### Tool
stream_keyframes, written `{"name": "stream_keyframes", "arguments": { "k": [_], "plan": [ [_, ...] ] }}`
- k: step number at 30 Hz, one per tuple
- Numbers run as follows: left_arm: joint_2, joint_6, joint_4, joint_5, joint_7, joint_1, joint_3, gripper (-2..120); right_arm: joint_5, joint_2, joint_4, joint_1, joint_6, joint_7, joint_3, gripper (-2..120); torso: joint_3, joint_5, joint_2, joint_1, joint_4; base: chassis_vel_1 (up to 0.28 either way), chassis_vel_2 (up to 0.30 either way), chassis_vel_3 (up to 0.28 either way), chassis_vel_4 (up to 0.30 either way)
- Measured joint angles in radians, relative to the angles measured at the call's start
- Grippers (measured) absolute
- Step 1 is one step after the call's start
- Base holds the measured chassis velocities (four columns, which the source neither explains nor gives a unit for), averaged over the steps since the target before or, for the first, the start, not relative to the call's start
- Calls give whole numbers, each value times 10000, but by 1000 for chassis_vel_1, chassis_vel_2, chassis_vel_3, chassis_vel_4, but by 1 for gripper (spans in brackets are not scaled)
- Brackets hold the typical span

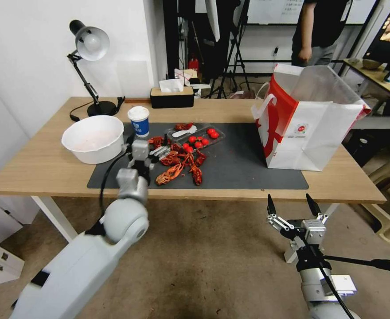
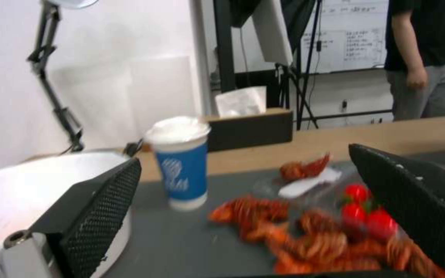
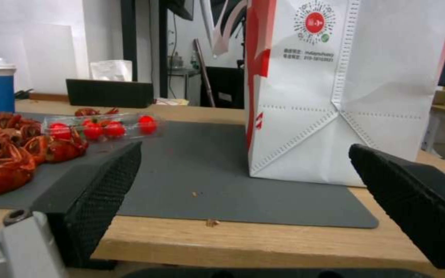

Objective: Pick up the trash from the table and place it into the takeout bag.

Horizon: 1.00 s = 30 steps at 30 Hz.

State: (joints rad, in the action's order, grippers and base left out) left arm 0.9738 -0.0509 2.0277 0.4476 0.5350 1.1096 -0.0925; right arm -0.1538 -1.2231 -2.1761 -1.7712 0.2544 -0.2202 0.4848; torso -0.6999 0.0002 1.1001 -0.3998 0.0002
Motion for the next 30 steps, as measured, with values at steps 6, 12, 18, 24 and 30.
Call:
{"name": "stream_keyframes", "arguments": {
  "k": [6,12,18,24,30],
  "plan": [
    [237,557,216,-738,-84,1680,-699,100,-93,90,37,68,-21,18,-11,100,-1,-4,0,0,-3,0,0,0,0],
    [835,1075,377,-1208,-229,2861,-1496,100,-128,122,37,137,-49,21,-46,100,0,-1,0,0,-1,0,0,0,0],
    [1135,1484,533,-1264,-415,3538,-1936,100,-149,157,80,141,-52,35,-73,100,0,-2,0,0,-2,0,0,0,0],
    [1401,1655,691,-1267,-617,4023,-2116,100,-182,207,150,196,-47,67,-109,100,0,-2,0,0,-2,0,0,0,0],
    [1530,1714,664,-1249,-705,4080,-2120,100,-234,245,162,243,-59,67,-108,100,-1,-2,0,-2,-2,0,0,0,0]
  ]
}}
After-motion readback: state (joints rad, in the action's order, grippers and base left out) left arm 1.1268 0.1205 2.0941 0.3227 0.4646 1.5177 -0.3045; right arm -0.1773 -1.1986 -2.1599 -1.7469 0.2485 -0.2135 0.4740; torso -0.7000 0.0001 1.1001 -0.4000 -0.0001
